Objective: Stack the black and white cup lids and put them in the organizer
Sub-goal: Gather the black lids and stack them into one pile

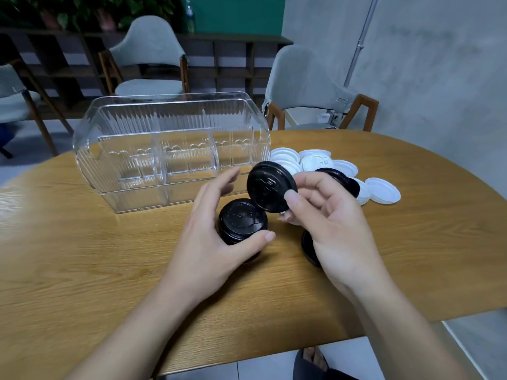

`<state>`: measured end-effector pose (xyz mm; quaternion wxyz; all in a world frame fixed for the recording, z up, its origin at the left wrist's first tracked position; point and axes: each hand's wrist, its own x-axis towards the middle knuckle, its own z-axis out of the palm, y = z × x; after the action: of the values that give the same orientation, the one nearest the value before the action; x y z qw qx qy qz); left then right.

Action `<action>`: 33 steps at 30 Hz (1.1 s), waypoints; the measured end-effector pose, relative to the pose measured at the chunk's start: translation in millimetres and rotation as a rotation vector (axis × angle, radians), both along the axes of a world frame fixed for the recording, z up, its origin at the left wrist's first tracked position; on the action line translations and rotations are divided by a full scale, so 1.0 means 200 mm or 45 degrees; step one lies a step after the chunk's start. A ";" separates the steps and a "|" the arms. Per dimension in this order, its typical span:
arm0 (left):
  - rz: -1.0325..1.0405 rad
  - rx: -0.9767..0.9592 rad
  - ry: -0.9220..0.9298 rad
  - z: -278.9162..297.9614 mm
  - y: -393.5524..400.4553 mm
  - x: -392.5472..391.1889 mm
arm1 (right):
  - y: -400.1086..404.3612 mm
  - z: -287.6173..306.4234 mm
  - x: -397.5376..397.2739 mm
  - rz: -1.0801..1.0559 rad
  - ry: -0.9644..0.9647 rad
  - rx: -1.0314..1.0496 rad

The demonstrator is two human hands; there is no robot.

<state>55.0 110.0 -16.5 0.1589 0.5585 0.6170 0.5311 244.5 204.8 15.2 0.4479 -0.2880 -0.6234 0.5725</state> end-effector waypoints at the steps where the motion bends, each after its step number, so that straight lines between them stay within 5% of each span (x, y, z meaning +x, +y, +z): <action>1: 0.002 0.045 0.011 0.00 0.00 0.00 | -0.01 0.00 -0.01 0.039 0.028 -0.027; 9: 0.026 0.339 -0.029 0.02 0.00 0.00 | -0.08 -0.03 -0.09 0.205 0.225 -0.239; 16: -0.002 0.303 -0.040 0.01 -0.01 -0.06 | -0.09 0.01 -0.07 0.123 -0.023 0.083; 21: -0.019 0.211 0.116 0.00 -0.05 -0.09 | -0.09 0.03 -0.04 0.047 -0.418 0.497; 33: -0.062 -0.031 0.159 -0.04 -0.07 -0.11 | -0.10 -0.01 -0.10 -0.043 -0.489 0.511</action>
<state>32.4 95.6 -23.7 0.1395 0.6035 0.6184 0.4837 223.7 184.1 12.8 0.3790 -0.3072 -0.7929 0.3650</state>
